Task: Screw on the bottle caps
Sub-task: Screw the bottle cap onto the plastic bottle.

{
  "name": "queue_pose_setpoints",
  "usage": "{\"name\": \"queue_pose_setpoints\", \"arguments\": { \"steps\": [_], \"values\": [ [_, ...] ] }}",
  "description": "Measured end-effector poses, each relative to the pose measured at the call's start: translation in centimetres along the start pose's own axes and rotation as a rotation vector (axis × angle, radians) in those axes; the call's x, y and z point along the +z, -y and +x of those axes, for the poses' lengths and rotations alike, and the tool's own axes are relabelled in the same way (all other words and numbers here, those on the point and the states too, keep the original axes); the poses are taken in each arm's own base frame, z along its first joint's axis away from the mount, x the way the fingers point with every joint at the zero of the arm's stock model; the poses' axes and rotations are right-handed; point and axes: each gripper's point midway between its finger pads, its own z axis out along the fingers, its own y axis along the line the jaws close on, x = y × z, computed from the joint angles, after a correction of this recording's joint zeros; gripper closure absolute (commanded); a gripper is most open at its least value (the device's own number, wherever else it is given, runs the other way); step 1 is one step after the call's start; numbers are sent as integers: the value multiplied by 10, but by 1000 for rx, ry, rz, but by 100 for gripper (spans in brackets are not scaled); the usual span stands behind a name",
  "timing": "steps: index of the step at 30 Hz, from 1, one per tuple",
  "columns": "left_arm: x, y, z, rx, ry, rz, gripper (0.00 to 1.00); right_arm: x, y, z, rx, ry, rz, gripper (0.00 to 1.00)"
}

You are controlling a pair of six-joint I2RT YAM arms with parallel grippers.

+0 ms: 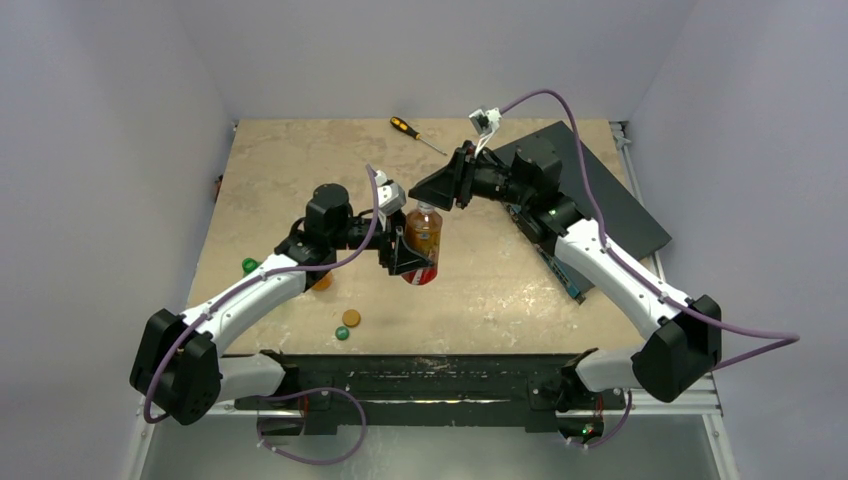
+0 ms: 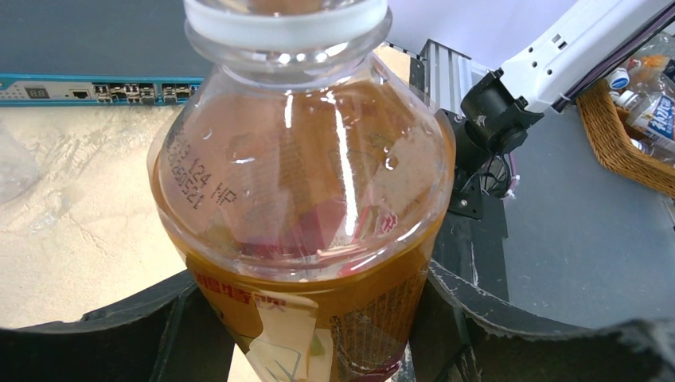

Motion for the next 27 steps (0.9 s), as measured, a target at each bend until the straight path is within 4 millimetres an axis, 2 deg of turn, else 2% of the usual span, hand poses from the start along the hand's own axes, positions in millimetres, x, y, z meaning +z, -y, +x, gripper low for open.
{"name": "queue_pose_setpoints", "arguments": {
  "steps": [7, 15, 22, 27],
  "values": [
    [0, -1, 1, 4, -2, -6, 100, -3, 0, -1, 3, 6, 22, 36],
    [0, 1, 2, 0, -6, 9, 100, -11, 0, -9, -45, 36, 65, 38],
    [-1, 12, 2, -1, -13, 68, 100, -14, 5, 0, -101, -7, 75, 40],
    [0, 15, 3, -13, -19, 96, 100, -19, -9, 2, -145, -28, 17, 40]
  ]
}}
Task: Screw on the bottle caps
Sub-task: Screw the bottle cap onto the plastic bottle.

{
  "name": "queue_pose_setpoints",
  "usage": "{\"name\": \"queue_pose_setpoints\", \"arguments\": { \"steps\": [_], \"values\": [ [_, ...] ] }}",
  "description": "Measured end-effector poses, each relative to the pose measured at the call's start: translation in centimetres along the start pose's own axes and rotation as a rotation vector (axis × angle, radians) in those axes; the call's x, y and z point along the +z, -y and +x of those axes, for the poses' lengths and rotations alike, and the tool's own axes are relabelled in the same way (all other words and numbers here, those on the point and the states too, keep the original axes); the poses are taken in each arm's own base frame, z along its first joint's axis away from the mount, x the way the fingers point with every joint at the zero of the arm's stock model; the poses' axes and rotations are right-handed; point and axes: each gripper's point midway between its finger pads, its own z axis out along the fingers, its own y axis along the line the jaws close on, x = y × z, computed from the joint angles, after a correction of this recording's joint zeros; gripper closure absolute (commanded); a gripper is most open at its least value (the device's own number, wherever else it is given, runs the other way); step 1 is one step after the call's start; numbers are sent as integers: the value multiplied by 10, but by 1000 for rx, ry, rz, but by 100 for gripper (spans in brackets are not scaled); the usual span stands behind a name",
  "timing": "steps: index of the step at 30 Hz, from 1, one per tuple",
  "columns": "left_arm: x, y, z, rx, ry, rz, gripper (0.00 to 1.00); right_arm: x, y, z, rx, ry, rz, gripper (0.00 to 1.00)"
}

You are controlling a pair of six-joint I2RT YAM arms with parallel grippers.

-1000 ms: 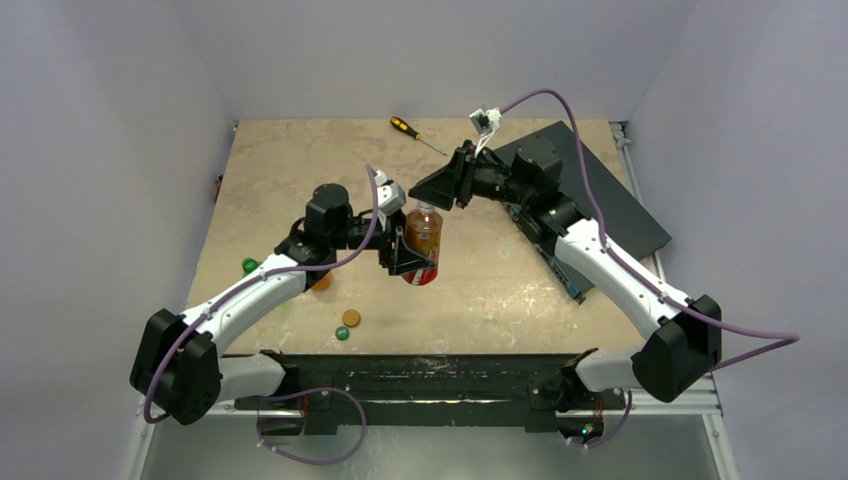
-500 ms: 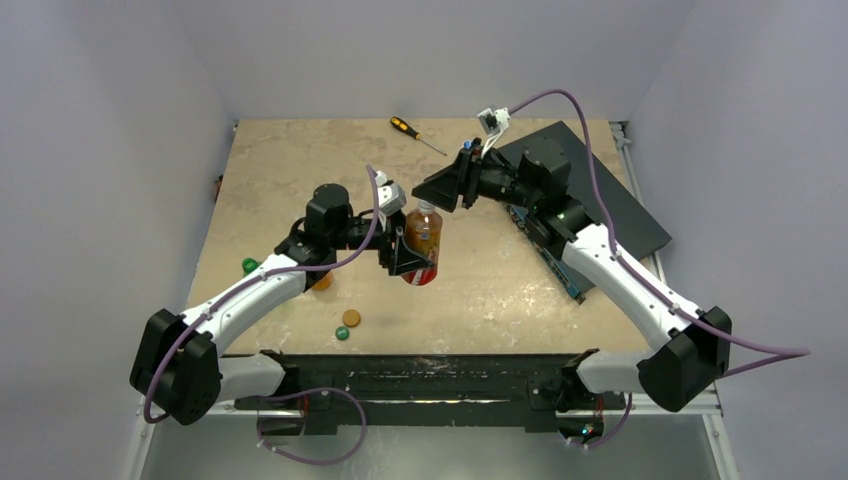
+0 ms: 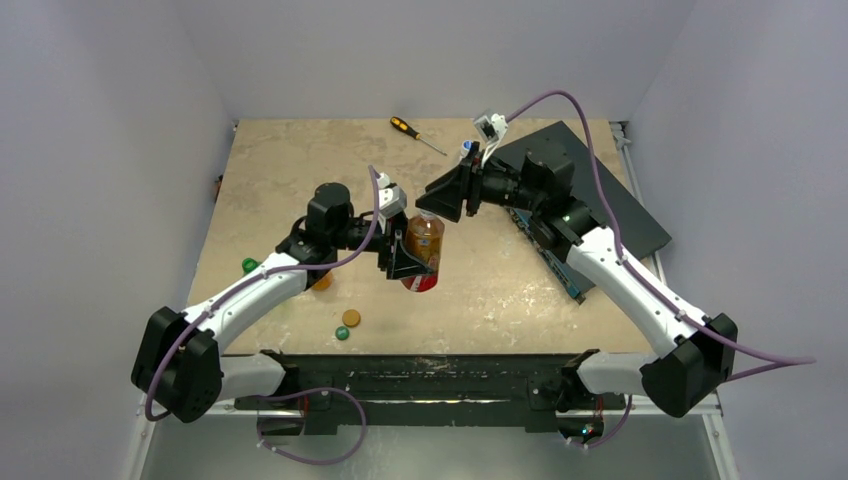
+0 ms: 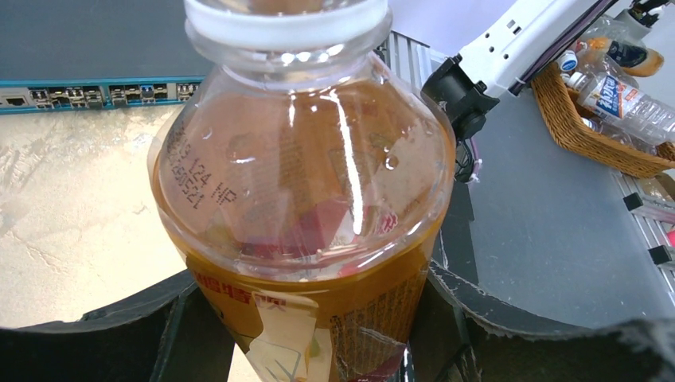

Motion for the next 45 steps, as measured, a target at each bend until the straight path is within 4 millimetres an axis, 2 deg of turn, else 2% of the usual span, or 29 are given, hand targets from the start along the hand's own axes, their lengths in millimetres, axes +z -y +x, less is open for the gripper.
{"name": "queue_pose_setpoints", "arguments": {
  "steps": [14, 23, 33, 37, 42, 45],
  "values": [
    [1, 2, 2, -8, -6, 19, 100, -2, -15, 5, -16, -32, -81, 48],
    [1, 3, 1, -11, -5, 25, 100, -2, -16, 5, -20, -33, -83, 55],
    [1, 3, 1, -13, -5, 26, 100, -2, -13, 11, -16, -40, -81, 53],
    [1, 3, 1, -13, -5, 27, 100, -2, -12, 12, -14, -43, -79, 60],
    [1, 4, 1, -13, -5, 28, 100, -2, -11, 12, -14, -39, -71, 79],
    [1, 2, 1, -19, -4, 19, 100, -1, -8, 11, -11, -35, -54, 86]
  ]
}}
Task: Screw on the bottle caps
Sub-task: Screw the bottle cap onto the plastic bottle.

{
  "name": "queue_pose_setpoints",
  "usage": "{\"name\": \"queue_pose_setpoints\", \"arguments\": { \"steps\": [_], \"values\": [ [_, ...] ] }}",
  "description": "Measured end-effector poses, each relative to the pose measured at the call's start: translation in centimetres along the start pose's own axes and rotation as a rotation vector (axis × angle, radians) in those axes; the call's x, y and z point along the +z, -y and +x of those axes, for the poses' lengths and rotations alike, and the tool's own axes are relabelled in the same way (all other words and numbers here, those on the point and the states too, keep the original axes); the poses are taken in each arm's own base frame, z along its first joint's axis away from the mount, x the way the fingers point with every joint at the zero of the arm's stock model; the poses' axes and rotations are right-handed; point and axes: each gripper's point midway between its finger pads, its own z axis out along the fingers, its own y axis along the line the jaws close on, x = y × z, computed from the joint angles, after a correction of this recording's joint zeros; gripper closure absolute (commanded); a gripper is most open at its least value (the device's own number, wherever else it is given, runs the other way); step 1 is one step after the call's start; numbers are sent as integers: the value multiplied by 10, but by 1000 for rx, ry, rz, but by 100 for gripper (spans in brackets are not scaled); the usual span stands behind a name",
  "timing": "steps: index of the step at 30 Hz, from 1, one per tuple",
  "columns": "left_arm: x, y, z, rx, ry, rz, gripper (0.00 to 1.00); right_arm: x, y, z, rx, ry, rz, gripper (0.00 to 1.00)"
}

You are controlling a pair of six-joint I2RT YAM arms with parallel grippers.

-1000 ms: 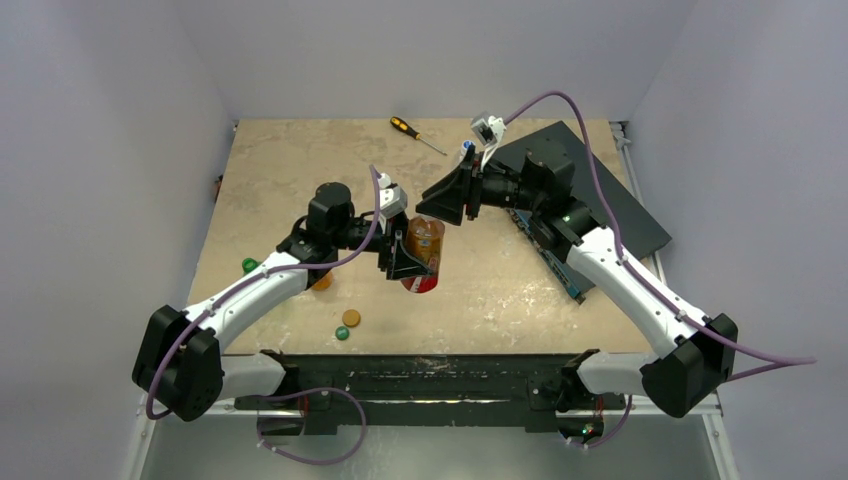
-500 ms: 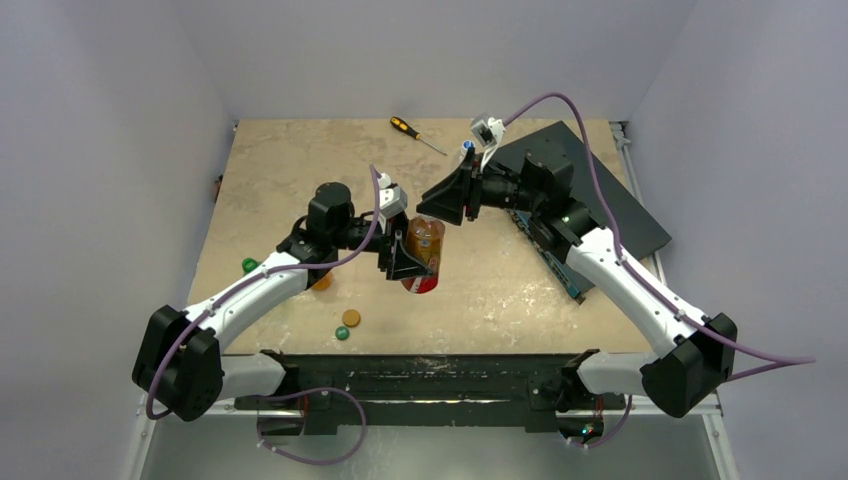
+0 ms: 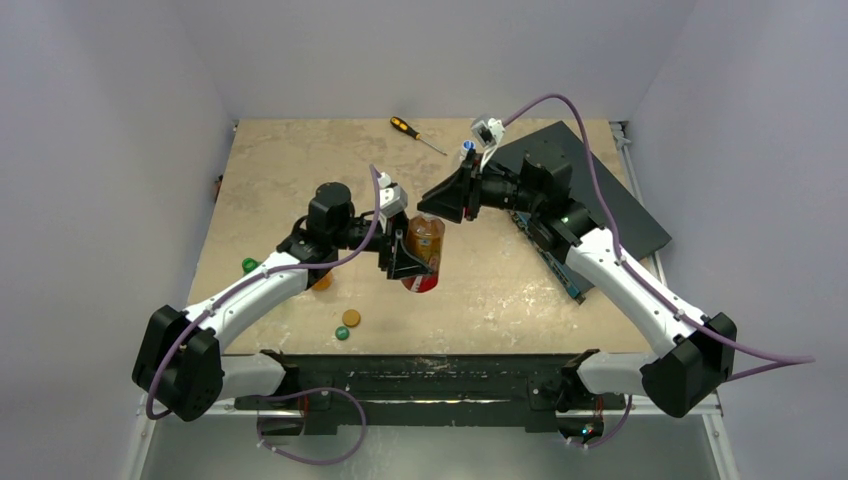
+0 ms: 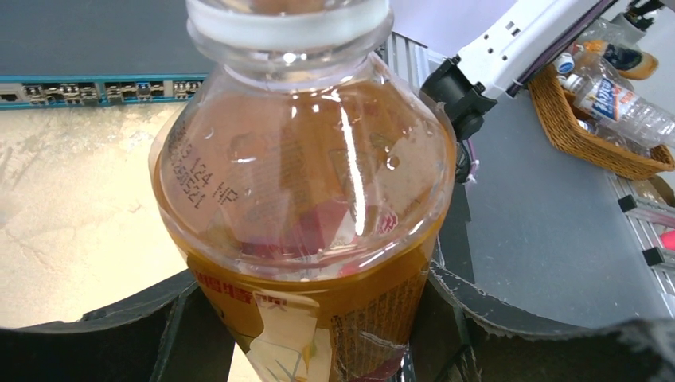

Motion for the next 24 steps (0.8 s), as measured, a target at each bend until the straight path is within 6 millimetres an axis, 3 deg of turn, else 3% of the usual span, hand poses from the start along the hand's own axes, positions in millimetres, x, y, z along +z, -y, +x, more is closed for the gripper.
{"name": "queue_pose_setpoints", "arguments": {
  "steps": [6, 19, 24],
  "values": [
    [1, -18, -6, -16, 8, -99, 100, 2, 16, -3, 7, 30, 105, 92],
    [-4, -94, -36, 37, 42, -582, 100, 18, 79, -37, 68, 127, 651, 98],
    [-7, -124, -37, 53, 30, -780, 100, 25, 103, -40, 91, 144, 832, 90]
  ]
}}
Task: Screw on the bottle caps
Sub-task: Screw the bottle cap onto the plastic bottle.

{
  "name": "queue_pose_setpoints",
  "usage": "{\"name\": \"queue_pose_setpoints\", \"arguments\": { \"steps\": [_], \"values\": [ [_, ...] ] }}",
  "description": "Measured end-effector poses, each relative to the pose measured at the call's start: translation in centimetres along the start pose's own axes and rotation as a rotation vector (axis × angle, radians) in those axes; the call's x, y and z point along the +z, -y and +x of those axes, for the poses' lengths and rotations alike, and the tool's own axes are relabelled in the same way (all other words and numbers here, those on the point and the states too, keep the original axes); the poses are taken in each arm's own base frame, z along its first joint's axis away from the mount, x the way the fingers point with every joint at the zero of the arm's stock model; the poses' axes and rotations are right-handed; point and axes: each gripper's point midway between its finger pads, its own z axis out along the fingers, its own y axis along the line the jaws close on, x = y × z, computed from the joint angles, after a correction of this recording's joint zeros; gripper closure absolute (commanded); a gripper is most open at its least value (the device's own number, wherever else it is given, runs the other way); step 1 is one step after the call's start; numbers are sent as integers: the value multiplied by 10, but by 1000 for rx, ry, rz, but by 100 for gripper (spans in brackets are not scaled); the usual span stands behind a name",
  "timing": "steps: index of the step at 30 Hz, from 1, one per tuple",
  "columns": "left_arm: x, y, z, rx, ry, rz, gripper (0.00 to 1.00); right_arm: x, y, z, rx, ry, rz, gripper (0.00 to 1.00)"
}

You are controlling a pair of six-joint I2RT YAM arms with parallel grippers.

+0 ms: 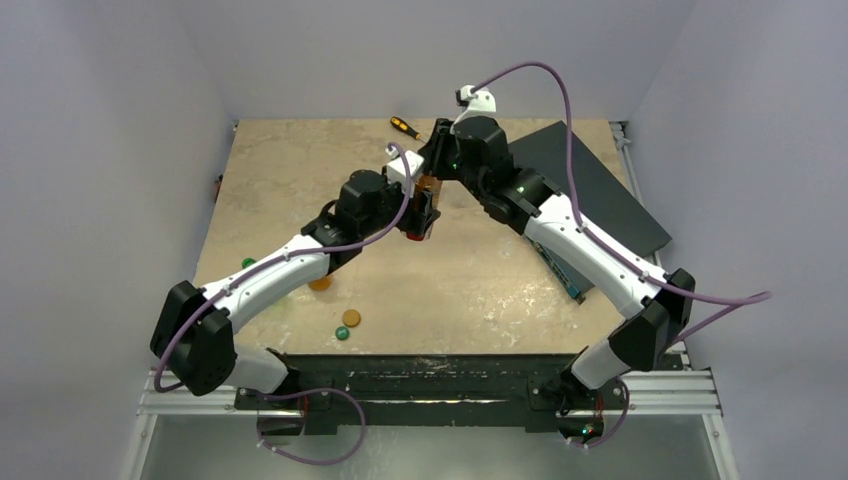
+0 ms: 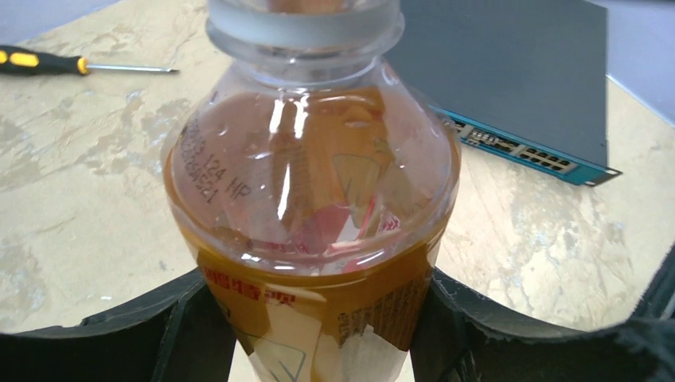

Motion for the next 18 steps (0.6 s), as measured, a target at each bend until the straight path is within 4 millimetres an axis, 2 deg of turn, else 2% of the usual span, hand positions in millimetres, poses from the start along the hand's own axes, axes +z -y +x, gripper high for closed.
{"name": "queue_pose_setpoints", "arguments": {
  "steps": [4, 8, 11, 15, 18],
  "values": [
    [3, -6, 3, -2, -15, -45, 100, 5, 7, 0, 10, 9, 53, 75],
    [3, -4, 1, -1, -10, -43, 100, 2, 7, -2, 13, 14, 61, 43],
    [2, -6, -5, -5, 9, -49, 100, -3, 12, -3, 25, 9, 82, 25],
    [1, -15, -11, -4, 33, -73, 100, -16, 10, -8, 47, 3, 69, 14],
    [-1, -16, -16, -6, 47, -53, 100, -27, 5, -8, 51, -9, 19, 13]
  ]
}}
